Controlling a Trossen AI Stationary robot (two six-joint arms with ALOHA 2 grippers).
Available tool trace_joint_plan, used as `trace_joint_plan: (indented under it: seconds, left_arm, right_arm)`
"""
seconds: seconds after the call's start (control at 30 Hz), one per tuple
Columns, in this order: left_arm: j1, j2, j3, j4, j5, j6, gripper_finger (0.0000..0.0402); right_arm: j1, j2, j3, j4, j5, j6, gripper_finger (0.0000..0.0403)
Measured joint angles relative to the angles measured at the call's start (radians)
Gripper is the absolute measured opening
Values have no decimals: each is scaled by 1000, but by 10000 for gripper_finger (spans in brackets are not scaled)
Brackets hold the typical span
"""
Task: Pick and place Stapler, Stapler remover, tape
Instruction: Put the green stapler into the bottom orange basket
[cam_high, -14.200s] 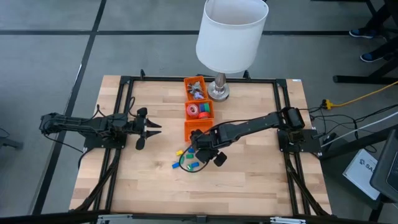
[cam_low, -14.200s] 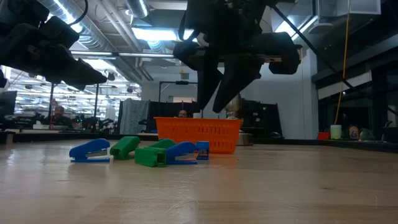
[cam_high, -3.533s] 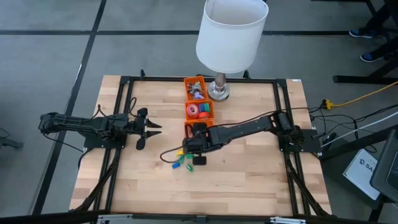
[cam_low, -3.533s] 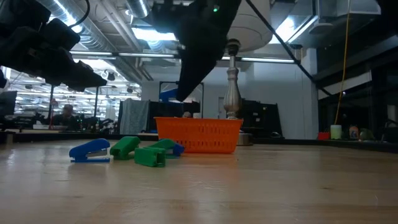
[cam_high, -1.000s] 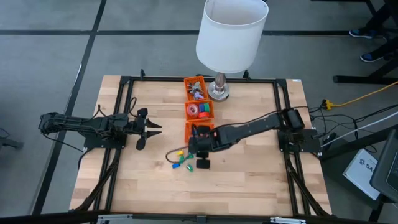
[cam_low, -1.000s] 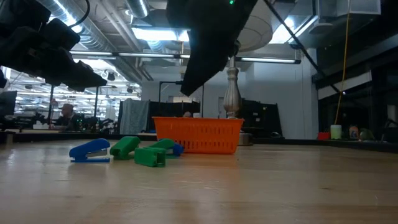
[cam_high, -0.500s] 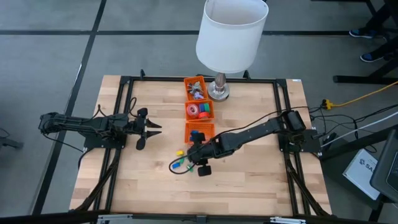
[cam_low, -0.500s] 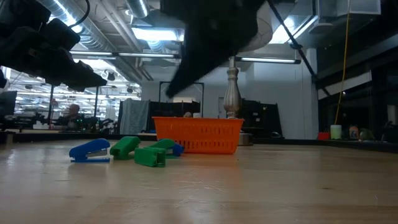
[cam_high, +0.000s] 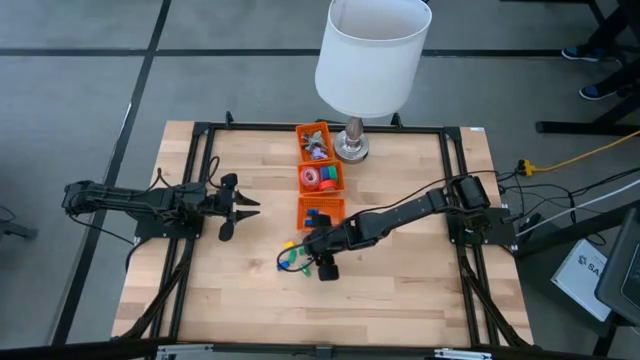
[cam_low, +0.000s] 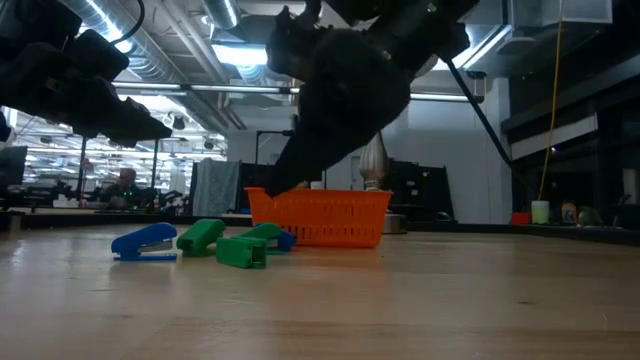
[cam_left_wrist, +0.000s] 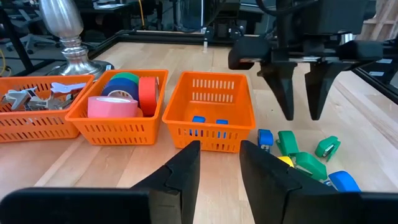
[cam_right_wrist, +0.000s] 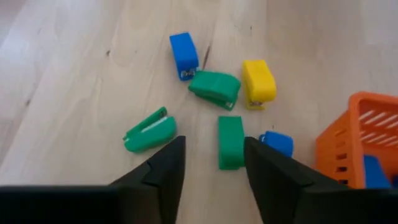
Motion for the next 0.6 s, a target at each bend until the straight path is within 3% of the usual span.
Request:
trace_joint_plan:
  seconds: [0.2, 0.6]
  left_arm:
    - [0, 0, 0, 0, 0, 0, 107]
    - [0, 0, 0, 4, 0, 0, 108]
  right_arm:
    - [0, 0, 0, 21, 35, -26, 207]
    - [-3, 69, 0, 61, 25, -79, 211]
